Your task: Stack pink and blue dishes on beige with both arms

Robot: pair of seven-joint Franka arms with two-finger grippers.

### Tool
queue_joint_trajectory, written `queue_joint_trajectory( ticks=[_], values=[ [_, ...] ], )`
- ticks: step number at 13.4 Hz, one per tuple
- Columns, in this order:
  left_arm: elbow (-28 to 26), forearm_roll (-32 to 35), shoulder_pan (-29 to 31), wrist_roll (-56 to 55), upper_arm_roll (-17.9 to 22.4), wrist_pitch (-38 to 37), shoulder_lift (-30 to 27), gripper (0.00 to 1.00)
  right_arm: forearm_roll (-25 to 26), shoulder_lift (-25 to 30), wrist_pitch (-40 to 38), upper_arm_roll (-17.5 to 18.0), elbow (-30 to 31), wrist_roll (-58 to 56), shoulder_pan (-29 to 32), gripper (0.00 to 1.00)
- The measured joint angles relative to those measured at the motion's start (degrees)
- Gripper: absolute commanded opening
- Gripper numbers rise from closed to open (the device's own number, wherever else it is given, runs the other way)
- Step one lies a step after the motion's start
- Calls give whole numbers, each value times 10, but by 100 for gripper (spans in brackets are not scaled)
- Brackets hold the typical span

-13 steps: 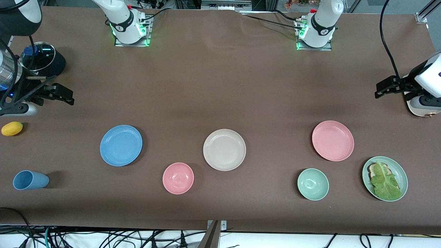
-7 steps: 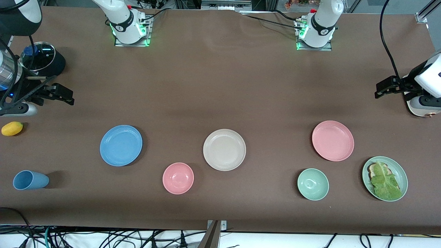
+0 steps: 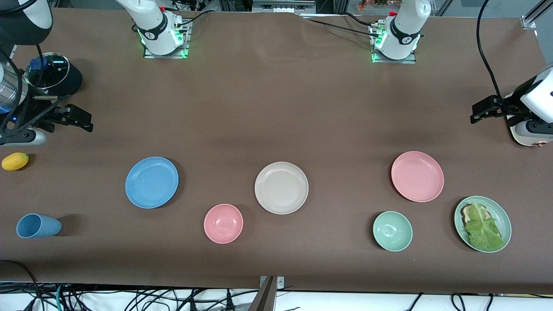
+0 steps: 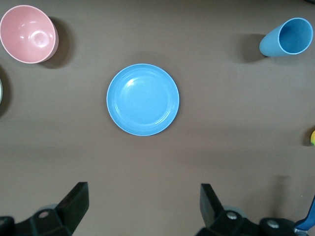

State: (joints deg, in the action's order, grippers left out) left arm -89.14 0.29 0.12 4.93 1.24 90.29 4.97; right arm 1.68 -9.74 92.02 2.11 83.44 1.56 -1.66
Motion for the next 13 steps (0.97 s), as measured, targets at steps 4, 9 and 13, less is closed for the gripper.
queue_joint_trajectory(
  ticks=[4, 9, 13],
  values=[
    [0, 0, -1, 0, -1, 0, 0, 100, 0, 0, 0, 0, 0, 0, 0, 100],
    [0, 0, 0, 0, 0, 0, 4, 100, 0, 0, 0, 0, 0, 0, 0, 100],
    [-1, 0, 0, 0, 0, 0, 14, 100, 0, 0, 0, 0, 0, 0, 0, 100]
  ],
)
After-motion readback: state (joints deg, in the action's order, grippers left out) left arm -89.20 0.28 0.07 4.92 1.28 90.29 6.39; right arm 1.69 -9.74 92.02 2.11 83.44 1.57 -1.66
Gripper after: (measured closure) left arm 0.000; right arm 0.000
